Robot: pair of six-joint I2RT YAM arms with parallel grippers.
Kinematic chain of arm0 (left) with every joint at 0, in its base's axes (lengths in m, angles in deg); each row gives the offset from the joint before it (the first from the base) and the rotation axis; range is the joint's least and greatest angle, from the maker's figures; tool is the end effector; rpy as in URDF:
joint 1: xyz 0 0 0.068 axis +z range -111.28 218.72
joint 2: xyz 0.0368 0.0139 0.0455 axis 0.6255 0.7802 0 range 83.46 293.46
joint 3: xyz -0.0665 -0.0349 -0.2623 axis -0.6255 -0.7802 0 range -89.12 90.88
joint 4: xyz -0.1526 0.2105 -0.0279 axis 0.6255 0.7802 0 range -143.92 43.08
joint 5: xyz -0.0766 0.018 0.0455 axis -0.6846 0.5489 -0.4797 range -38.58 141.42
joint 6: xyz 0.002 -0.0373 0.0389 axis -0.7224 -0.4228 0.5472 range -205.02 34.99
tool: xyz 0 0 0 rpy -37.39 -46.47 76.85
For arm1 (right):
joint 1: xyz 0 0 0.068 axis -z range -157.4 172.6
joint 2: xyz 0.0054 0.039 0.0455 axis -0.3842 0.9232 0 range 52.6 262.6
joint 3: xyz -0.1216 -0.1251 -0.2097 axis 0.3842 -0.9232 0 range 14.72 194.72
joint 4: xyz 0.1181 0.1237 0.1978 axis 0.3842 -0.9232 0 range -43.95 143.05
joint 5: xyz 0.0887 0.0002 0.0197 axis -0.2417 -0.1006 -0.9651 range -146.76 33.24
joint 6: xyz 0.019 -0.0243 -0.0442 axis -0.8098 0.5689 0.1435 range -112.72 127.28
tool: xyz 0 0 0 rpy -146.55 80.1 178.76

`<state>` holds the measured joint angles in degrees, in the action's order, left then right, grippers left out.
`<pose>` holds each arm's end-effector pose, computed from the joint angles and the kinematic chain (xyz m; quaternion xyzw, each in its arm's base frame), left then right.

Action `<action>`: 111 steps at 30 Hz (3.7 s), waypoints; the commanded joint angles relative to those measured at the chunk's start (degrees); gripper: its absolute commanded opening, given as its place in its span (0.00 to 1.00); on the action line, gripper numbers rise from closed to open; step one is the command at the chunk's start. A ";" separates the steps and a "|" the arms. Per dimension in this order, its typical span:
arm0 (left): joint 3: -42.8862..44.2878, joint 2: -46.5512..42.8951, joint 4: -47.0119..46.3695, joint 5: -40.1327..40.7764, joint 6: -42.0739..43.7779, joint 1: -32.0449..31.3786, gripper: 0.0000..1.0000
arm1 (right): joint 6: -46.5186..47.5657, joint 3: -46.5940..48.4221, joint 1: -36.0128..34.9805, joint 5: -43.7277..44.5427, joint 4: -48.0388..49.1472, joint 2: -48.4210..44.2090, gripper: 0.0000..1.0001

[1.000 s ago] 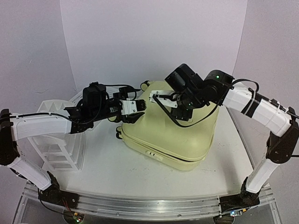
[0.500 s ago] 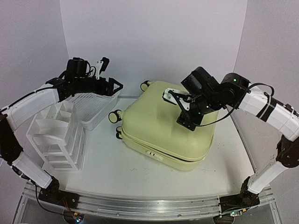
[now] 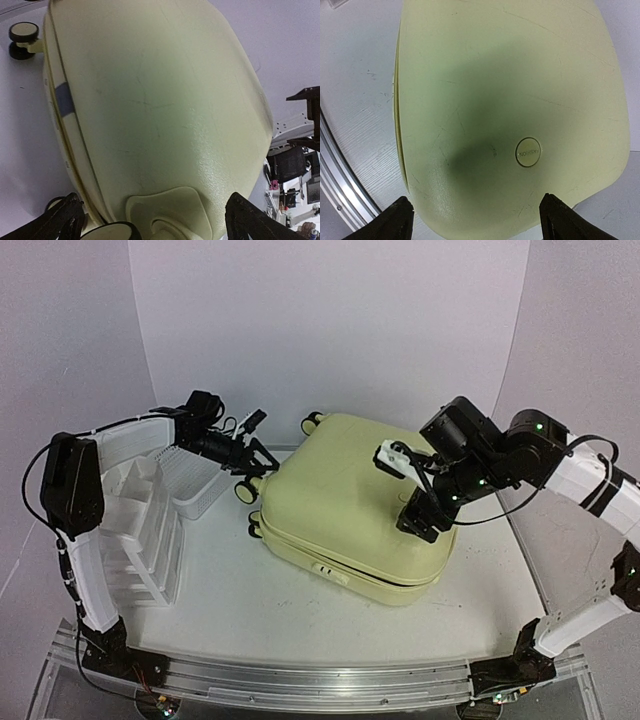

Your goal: Open, take out, and arrange the luggage

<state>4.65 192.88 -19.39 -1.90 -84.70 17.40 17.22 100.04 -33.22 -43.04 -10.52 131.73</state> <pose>0.3817 -0.1797 0.2811 0.3078 0.7967 -0.4703 0.2224 0.1562 0.2152 0.3674 -0.4891 0.8185 0.0031 0.3014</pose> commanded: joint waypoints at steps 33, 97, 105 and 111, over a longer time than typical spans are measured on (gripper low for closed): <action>13.45 -14.10 6.63 -6.28 -8.39 -3.03 0.03 | -26.76 -8.48 50.02 -23.05 -3.93 -11.14 0.98; -10.22 -31.26 -10.59 41.18 -8.25 -8.80 0.95 | -9.48 -5.01 55.32 -11.35 77.42 18.26 0.00; -12.38 -18.18 -10.84 50.88 -22.17 -15.41 0.86 | -14.16 10.01 62.46 -21.83 75.18 29.57 0.00; -10.68 -9.68 -13.00 55.64 -29.00 -21.11 0.89 | -15.12 16.51 64.08 -23.72 74.73 35.70 0.00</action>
<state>-8.24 180.71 -28.84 49.20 -107.47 0.55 -1.38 110.53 26.30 -74.71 57.15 164.14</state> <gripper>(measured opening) 0.879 0.057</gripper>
